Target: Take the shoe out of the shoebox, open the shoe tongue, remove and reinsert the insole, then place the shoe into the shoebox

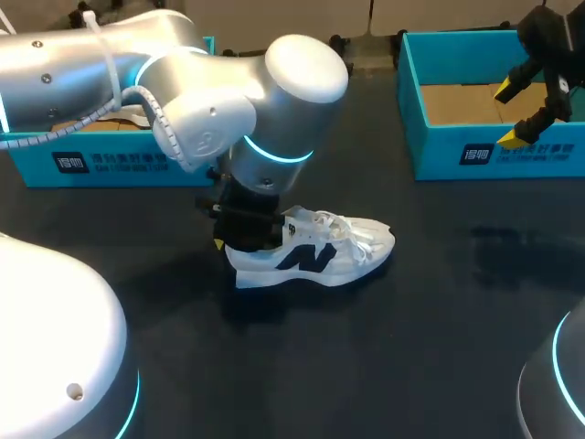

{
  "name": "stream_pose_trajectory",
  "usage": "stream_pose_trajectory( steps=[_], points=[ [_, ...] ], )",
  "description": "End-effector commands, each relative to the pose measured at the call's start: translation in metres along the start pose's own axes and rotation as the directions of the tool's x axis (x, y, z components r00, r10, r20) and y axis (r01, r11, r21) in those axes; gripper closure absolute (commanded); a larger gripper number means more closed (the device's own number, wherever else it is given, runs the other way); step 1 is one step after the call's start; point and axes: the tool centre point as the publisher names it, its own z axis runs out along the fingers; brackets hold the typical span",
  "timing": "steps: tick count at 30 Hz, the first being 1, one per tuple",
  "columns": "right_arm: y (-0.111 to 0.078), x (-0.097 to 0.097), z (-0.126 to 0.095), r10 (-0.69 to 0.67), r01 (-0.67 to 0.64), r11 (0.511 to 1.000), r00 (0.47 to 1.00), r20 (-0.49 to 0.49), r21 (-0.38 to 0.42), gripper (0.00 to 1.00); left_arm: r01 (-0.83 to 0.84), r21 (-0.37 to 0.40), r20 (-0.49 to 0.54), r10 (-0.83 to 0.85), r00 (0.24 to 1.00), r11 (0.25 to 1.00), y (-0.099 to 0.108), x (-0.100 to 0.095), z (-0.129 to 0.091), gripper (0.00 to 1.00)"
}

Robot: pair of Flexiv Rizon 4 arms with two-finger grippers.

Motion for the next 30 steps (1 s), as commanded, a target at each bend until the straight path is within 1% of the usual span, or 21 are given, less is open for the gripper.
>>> stream_pose_trajectory(
  steps=[1, 7, 12, 15, 16, 17, 18, 19, 20, 21, 23, 30],
  points=[
    [0.001, -0.001, 0.001, 0.001, -0.001, 1.0, 1.0, -0.002, 0.003, 0.0, -0.014, -0.009, 0.009, 0.014, 1.0, 1.0, -0.001, -0.001, 0.008, 1.0],
    [0.001, -0.001, 0.001, 0.001, -0.001, 1.0, 1.0, -0.002, 0.003, 0.0, -0.037, -0.009, 0.028, 0.037, 0.999, 0.999, 0.001, -0.002, 0.016, 1.0],
    [0.001, -0.001, 0.001, 0.001, -0.001, 1.0, 1.0, -0.002, 0.003, 0.0, -0.049, 0.01, 0.035, 0.049, 0.998, 0.999, 0.001, 0.0, 0.023, 1.0],
    [0.001, -0.001, 0.001, 0.001, -0.001, 1.0, 1.0, -0.002, 0.003, 0.0, -0.054, 0.007, 0.033, 0.054, 0.998, 0.998, -0.001, 0.001, 0.024, 1.0],
    [0.001, -0.001, 0.001, 0.001, -0.001, 1.0, 1.0, -0.002, 0.003, 0.0, -0.056, 0.008, 0.034, 0.055, 0.998, 0.998, -0.001, 0.002, 0.024, 0.92],
    [0.001, -0.001, 0.001, 0.001, -0.001, 1.0, 1.0, -0.002, 0.003, 0.0, -0.059, 0.009, 0.035, 0.058, 0.998, 0.998, -0.001, 0.002, 0.024, 0.78],
    [0.001, -0.001, 0.001, 0.001, -0.001, 1.0, 1.0, -0.002, 0.003, 0.0, -0.06, 0.013, 0.038, 0.059, 0.998, 0.998, -0.001, 0.003, 0.024, 0.6],
    [0.001, -0.001, 0.001, 0.001, -0.001, 1.0, 1.0, -0.002, 0.003, 0.0, -0.067, 0.021, 0.043, 0.066, 0.997, 0.998, -0.001, 0.004, 0.023, 0.54],
    [0.001, -0.001, 0.001, 0.001, -0.001, 1.0, 1.0, -0.002, 0.003, 0.0, -0.066, 0.02, 0.044, 0.066, 0.997, 0.998, -0.001, 0.005, 0.022, 0.31],
    [0.001, -0.001, 0.001, 0.001, -0.001, 1.0, 1.0, -0.002, 0.003, 0.0, -0.067, 0.019, 0.046, 0.066, 0.997, 0.998, -0.001, 0.006, 0.02, 0.19],
    [0.001, -0.001, 0.001, 0.001, -0.001, 1.0, 1.0, -0.002, 0.003, 0.0, -0.071, 0.029, 0.065, 0.069, 0.995, 0.997, -0.001, 0.008, 0.016, 0.0],
    [0.001, -0.001, 0.001, 0.001, -0.001, 1.0, 1.0, -0.002, 0.003, 0.0, -0.049, 0.043, 0.132, 0.043, 0.99, 0.998, 0.004, 0.017, -0.006, 0.0]
  ],
)
